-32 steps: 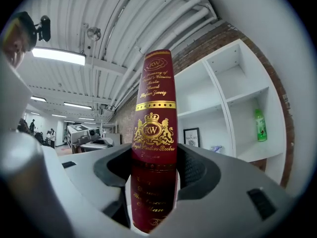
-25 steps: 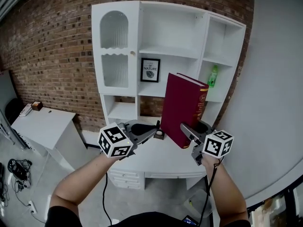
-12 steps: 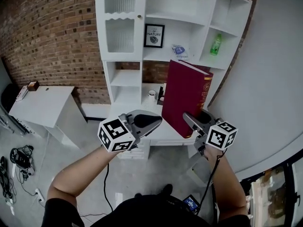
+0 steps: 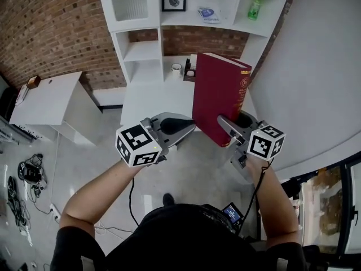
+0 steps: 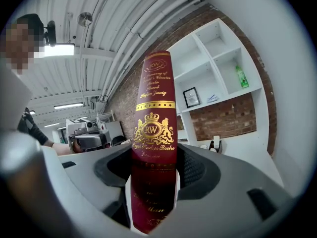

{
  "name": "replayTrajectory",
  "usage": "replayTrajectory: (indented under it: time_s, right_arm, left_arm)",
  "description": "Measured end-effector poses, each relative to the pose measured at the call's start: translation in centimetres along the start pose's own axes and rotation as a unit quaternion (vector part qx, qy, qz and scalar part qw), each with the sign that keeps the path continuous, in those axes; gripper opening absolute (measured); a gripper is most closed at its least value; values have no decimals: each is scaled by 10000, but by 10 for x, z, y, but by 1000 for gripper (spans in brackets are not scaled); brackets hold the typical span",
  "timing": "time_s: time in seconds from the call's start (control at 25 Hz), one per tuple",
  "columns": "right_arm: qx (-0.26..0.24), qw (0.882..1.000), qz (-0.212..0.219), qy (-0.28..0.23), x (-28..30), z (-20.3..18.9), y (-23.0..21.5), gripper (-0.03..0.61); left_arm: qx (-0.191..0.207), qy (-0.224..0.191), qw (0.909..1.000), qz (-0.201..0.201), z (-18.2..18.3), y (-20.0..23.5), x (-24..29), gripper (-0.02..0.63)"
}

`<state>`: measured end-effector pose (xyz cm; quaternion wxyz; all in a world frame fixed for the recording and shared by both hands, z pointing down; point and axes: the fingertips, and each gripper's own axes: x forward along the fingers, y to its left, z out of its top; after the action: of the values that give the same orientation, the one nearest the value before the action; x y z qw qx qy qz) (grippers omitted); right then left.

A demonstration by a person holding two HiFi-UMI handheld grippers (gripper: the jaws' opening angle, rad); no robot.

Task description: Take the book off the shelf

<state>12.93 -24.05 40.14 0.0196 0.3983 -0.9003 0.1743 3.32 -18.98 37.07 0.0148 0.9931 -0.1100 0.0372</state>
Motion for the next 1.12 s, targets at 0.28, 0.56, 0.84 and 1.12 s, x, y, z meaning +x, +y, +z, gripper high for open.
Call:
replayTrajectory:
  time_s: [0.28,0.56,0.84,1.12]
  right_arm:
    - [152,9989,282,346,-44,-51,-2,247]
    - [96,9964,490,680,-97,-105,10,248]
    - [400,9918,655,1025,-131,-165,13,249]
    - [704,9876,794,1158,-164,-218,29,248]
  left_arm:
    - [-284,28,9995,167,-18,-50,33,6]
    - [-670,185,9972,272,-57,-106,58,6]
    - [-1090,275,9920,569,-108,-138,64,6]
    - [-1423,398,9855,830,-153,-179,62,6]
